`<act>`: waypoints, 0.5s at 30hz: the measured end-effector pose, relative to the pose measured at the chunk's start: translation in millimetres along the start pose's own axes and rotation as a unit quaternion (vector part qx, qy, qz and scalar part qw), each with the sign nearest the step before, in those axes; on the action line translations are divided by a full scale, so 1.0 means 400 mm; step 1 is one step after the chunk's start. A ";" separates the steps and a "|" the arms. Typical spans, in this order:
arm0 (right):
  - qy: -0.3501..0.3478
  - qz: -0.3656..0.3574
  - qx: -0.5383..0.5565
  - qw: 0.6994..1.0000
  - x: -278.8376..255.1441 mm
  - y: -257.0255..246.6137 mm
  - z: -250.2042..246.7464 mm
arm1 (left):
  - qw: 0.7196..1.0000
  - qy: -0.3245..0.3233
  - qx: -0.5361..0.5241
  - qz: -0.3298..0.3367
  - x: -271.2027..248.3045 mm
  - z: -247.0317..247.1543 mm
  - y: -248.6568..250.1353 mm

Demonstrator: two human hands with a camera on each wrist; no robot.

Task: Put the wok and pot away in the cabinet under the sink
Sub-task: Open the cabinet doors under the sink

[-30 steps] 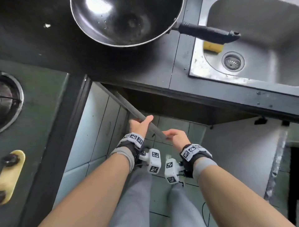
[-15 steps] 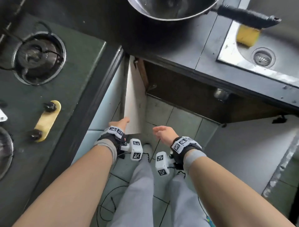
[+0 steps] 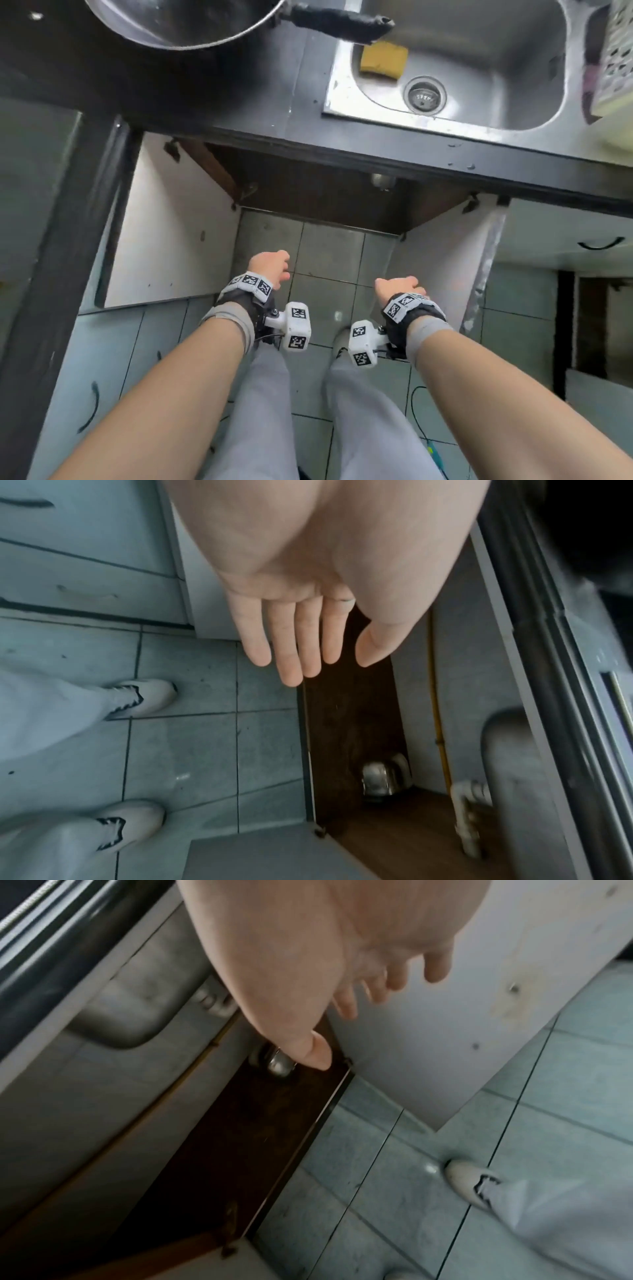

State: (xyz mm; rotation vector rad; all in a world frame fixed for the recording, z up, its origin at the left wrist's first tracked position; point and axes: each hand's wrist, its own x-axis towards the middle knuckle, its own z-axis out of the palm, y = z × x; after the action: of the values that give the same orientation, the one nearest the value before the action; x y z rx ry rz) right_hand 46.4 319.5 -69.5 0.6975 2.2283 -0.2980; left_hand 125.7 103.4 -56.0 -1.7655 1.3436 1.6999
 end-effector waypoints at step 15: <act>-0.009 -0.087 0.042 0.995 0.118 0.029 -0.141 | 0.994 -0.065 0.058 0.064 -0.036 0.267 0.076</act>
State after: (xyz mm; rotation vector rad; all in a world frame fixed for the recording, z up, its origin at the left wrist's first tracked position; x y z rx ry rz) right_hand -7.5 370.7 -65.8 0.5434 2.2748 -0.4859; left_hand 41.6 177.3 -55.8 -1.5073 1.4939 1.7313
